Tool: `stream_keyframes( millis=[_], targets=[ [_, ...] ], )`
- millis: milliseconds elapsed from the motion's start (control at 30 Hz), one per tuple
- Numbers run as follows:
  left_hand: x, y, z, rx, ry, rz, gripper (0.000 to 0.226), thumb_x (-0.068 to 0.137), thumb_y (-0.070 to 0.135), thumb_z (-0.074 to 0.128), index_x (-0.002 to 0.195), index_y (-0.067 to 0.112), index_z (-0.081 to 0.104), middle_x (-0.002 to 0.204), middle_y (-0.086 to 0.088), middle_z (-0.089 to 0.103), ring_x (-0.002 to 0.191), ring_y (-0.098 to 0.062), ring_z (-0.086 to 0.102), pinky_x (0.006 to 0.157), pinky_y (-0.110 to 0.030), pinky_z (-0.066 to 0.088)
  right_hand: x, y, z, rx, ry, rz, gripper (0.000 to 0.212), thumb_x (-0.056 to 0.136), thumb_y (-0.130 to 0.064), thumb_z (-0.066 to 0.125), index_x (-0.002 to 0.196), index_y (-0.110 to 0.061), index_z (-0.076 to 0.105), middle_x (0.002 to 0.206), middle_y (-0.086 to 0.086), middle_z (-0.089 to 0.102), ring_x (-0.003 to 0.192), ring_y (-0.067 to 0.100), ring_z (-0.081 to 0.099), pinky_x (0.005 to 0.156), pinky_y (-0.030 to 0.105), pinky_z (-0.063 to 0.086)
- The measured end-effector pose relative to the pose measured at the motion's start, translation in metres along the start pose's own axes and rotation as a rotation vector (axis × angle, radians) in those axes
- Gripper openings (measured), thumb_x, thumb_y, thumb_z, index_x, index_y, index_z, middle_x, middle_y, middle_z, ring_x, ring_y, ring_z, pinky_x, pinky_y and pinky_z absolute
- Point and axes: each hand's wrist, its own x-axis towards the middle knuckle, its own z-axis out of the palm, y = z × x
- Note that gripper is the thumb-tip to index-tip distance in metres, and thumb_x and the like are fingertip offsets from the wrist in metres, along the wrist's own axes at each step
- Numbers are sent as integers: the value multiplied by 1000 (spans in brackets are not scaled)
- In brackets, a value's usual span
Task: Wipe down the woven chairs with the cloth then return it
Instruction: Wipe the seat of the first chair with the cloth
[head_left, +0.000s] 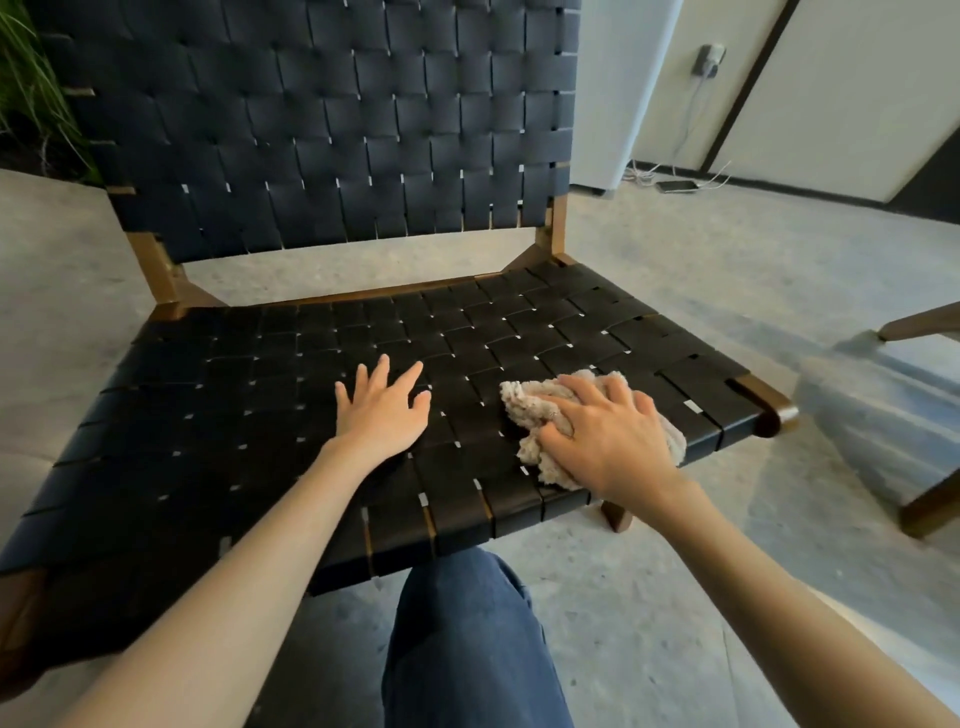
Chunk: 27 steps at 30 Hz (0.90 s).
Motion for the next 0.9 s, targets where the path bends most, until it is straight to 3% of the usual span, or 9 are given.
stream_keyframes(
  millis=[233,633,900],
  targets=[
    [22,18,9,71,-14,-4,52,101,48,18,151,35,11,160,-4,-1,146,-29,-8,114,-52,-7,30,12,7,-37,-65,-62,50,95,-54,21,145,-51,21,156,-8,21,139,26,16,110,50,17],
    [81,17,21,140,119,29,55,100,47,19,151,31,8,160,-5,0,146,-28,-5,116,-51,-3,179,-19,53,-4,-71,-40,52,96,-51,22,147,-47,20,159,-3,14,143,36,6,110,61,3],
    [88,7,37,128,218,84,57,98,49,18,151,31,7,160,-6,-1,146,-28,-6,116,-50,-4,272,-32,71,-6,-62,-49,54,96,-51,21,149,-43,17,159,-2,13,144,38,5,110,62,3]
  ],
)
